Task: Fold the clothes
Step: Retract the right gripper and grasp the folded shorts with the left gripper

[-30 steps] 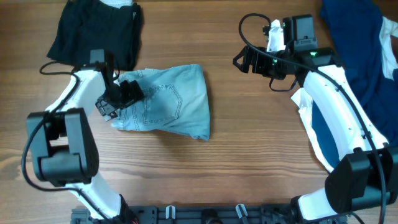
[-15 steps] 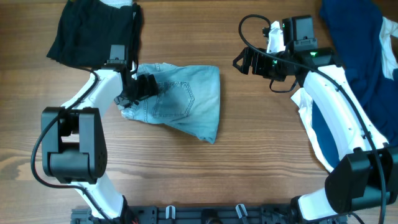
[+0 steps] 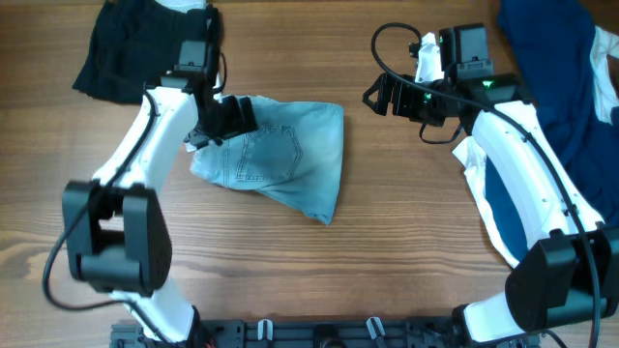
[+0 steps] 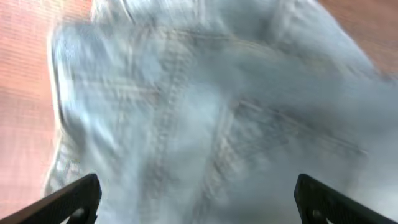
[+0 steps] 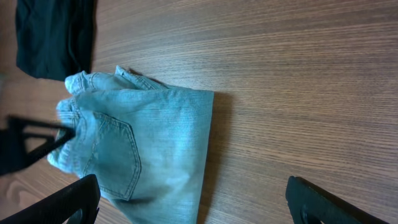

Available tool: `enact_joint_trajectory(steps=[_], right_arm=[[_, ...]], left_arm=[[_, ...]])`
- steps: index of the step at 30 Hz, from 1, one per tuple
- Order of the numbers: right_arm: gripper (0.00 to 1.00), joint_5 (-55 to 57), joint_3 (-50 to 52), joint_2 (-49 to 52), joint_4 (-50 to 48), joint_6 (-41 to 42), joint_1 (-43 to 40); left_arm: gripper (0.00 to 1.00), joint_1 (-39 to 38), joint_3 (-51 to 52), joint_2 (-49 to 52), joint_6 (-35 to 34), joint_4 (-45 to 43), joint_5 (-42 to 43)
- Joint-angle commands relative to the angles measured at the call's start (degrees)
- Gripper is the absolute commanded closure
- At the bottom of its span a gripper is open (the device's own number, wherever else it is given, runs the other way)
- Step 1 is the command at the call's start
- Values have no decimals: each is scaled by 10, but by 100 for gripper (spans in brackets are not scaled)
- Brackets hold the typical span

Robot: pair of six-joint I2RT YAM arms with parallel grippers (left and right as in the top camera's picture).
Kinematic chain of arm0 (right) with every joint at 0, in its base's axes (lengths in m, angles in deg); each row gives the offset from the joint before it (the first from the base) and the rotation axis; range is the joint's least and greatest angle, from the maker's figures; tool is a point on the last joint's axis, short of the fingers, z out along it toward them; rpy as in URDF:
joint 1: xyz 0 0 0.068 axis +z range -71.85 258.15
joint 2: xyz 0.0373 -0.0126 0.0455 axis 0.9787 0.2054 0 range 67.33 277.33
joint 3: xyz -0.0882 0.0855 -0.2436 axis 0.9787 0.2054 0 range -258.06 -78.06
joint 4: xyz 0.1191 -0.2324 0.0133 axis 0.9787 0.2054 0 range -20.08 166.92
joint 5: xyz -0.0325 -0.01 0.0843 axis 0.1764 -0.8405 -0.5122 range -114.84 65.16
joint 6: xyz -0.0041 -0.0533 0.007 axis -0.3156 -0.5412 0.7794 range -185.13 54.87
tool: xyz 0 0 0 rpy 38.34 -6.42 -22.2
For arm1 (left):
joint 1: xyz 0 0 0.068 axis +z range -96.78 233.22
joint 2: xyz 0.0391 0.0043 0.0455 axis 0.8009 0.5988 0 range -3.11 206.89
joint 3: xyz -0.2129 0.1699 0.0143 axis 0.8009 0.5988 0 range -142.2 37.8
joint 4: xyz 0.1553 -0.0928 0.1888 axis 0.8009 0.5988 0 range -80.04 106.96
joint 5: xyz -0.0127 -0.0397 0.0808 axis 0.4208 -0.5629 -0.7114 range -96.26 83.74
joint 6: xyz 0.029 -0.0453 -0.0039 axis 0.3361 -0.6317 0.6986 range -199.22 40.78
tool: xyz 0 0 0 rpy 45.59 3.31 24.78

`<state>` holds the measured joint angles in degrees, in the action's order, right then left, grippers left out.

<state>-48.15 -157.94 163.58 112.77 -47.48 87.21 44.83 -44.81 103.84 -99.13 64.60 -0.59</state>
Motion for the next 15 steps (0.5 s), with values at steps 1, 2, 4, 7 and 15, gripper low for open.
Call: enact_joint_trajectory(steps=[1,2,4,7,15], right_arm=[[3,9,-12,-10,0,-12,-1],[4,9,-12,-10,-2,-12,-1],[3,9,-12,-10,-4,-12,-1],[3,9,-12,-10,-2,-12,-1],[1,10,-12,-10,-2,-12,-1]], left_arm=[[0,-24,-9,-30,-31,74,18],[0,-30,-4,-29,-36,89,25],[0,-40,11,-29,-62,108,26],[0,-54,41,-29,-125,104,27],[13,-84,137,-29,-269,11,24]])
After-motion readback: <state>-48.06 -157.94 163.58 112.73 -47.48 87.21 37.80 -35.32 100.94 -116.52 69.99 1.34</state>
